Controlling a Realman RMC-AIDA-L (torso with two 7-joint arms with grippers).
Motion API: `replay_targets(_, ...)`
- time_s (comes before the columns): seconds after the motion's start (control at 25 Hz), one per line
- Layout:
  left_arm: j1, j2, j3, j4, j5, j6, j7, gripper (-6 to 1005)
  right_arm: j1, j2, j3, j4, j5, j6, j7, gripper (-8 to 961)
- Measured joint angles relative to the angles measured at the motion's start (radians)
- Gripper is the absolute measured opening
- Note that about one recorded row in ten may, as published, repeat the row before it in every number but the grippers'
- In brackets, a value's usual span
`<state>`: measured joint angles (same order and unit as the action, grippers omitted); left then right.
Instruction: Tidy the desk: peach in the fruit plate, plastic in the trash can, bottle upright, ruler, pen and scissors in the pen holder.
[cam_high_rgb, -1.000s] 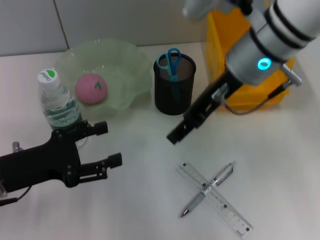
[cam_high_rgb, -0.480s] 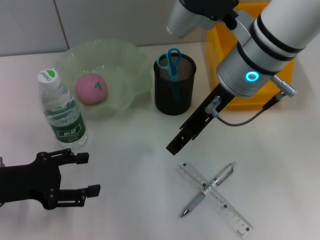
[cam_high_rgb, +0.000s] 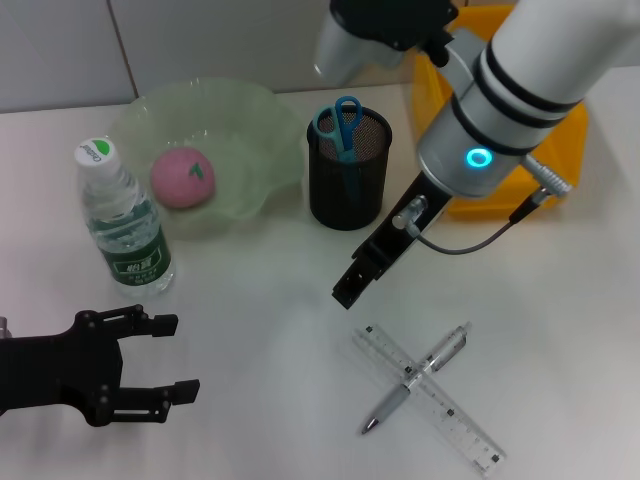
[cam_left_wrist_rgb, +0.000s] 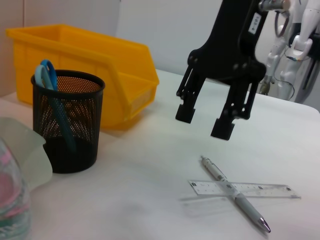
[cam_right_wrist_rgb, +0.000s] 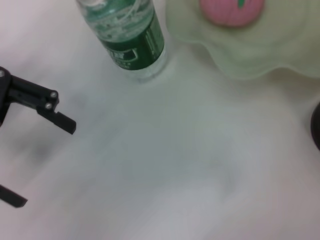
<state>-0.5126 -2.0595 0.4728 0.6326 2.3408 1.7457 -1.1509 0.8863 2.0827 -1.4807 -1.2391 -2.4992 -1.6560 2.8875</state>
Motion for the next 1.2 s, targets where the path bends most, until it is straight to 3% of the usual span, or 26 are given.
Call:
replay_targets(0.56,-0.009,-0.001,0.01,0.001,0.0,-0.01,-0.001,846,0.057,0.007,-0.071,0.248,0.032,0.12,0.034,753)
replay_targets(1.2,-0.023,-0.002,0.012,-0.001,0.0,-0.014,-0.007,841,0.049,0.01,-0.151,0.291,0.039,0.167,0.069,748)
